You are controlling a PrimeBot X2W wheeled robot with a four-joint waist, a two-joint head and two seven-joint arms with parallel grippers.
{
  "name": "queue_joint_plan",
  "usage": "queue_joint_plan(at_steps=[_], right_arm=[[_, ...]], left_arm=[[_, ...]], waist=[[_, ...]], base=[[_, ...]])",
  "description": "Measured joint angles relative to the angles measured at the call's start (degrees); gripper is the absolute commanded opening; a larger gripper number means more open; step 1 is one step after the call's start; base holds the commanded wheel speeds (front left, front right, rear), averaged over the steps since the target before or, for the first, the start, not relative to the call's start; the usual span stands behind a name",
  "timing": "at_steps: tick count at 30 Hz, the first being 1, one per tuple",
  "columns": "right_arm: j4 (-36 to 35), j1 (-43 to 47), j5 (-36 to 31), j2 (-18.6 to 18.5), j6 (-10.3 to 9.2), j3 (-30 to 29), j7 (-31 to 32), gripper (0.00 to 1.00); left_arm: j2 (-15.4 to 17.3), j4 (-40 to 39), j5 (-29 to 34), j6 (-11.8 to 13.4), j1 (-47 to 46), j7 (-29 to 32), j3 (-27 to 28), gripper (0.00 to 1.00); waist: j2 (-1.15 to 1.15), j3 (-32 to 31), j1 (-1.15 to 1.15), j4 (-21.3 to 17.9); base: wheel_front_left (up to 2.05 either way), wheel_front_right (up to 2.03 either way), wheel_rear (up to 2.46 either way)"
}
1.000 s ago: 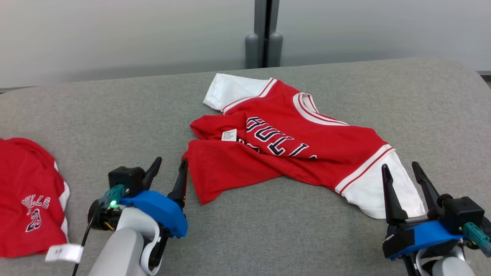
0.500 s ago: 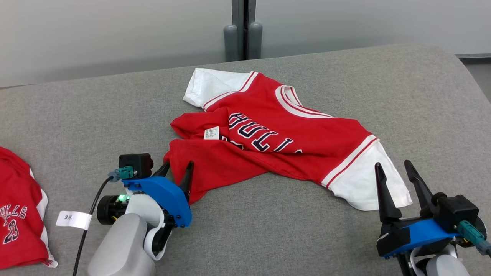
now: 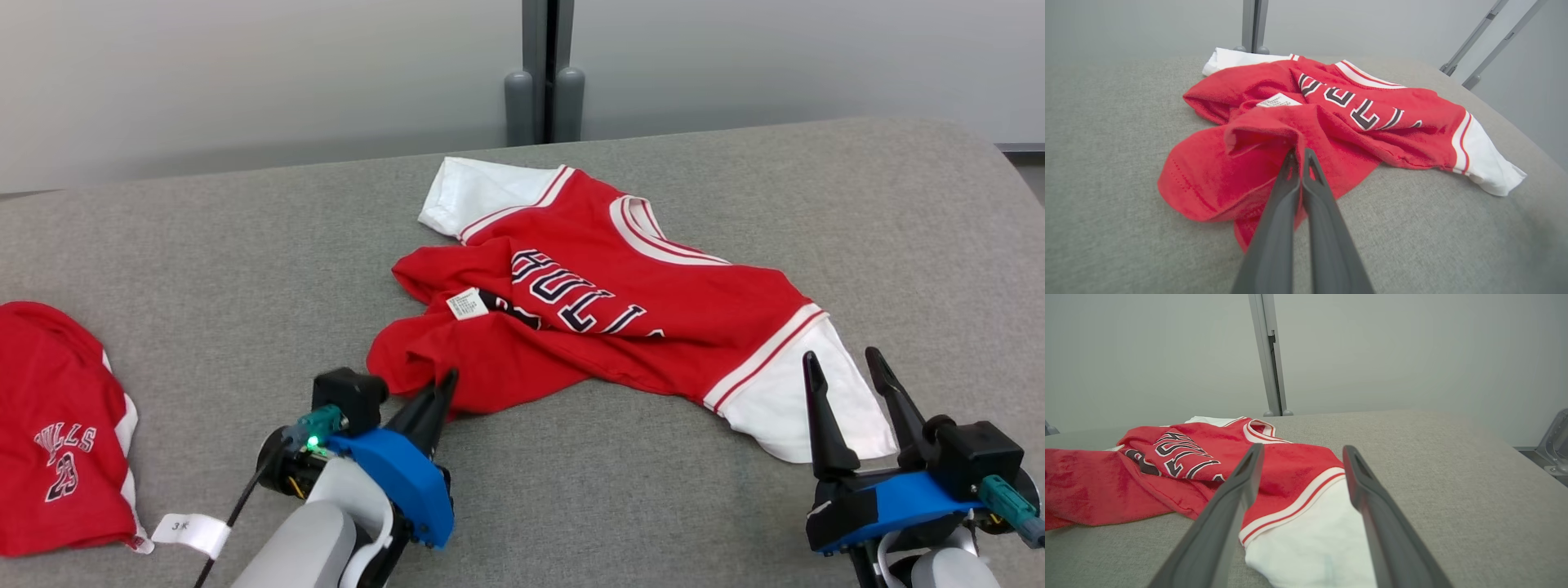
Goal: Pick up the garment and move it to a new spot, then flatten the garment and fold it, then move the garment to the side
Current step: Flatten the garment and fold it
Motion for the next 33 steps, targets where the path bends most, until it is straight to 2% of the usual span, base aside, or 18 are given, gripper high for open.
queue_joint_plan(at_steps=[7,8,9,10,11,15,18,24,28,33], right_arm=[[-0.4,0.8,0.0,0.0,0.00,-0.5,0.5,1.00],[-0.5,0.9,0.0,0.0,0.00,-0.5,0.5,1.00],[-0.6,0.9,0.0,0.0,0.00,-0.4,0.5,1.00],[-0.6,0.9,0.0,0.0,0.00,-0.3,0.6,1.00],[-0.6,0.9,0.0,0.0,0.00,-0.2,0.8,1.00],[-1.1,0.9,-0.1,0.0,0.00,0.1,1.1,1.00],[-1.3,1.1,-0.1,0.0,0.00,0.0,1.2,1.00],[-1.4,1.4,0.1,0.0,0.00,0.0,1.2,1.00],[-1.3,1.3,0.5,0.0,0.00,0.4,1.1,1.00],[-1.5,0.6,0.7,0.0,0.00,0.8,1.0,1.00]], left_arm=[[6.5,-12.0,2.8,0.0,6.3,-0.7,-11.7,0.00],[7.2,-12.9,3.4,0.0,6.8,-0.5,-13.2,0.21],[7.9,-13.6,3.7,0.0,7.4,0.0,-14.3,0.87],[8.2,-13.9,3.6,0.0,7.9,1.0,-15.0,0.87],[8.7,-14.1,3.7,0.0,8.4,2.1,-16.1,1.00],[9.8,-16.4,2.0,0.0,10.2,5.8,-19.6,1.00],[11.2,-18.2,-0.9,0.1,11.7,9.0,-19.3,1.00],[13.6,-23.2,-4.3,5.7,11.3,8.9,-12.1,1.00],[13.6,-21.8,-5.6,8.0,8.8,10.1,-9.1,1.00],[11.3,-14.8,-6.8,8.5,3.5,11.6,-7.7,1.00]], waist=[[0.00,-0.7,0.00,3.1],[0.00,-0.7,0.00,3.5],[0.00,-0.8,0.00,3.9],[0.00,-0.8,0.00,4.2],[0.00,-0.9,0.00,4.5],[0.00,-1.0,0.00,5.1],[0.00,-1.1,0.00,5.2],[0.00,-1.0,0.00,4.6],[0.00,-0.4,0.00,3.6],[0.00,1.0,0.00,2.3]], base=[[0.00,0.00,0.00],[0.00,0.00,0.00],[0.00,0.00,0.00],[0.00,0.00,0.00],[0.00,0.00,0.00],[0.00,0.00,0.00],[0.00,0.00,0.00],[0.00,0.00,0.00],[0.00,0.00,0.00],[0.00,0.00,0.00]])
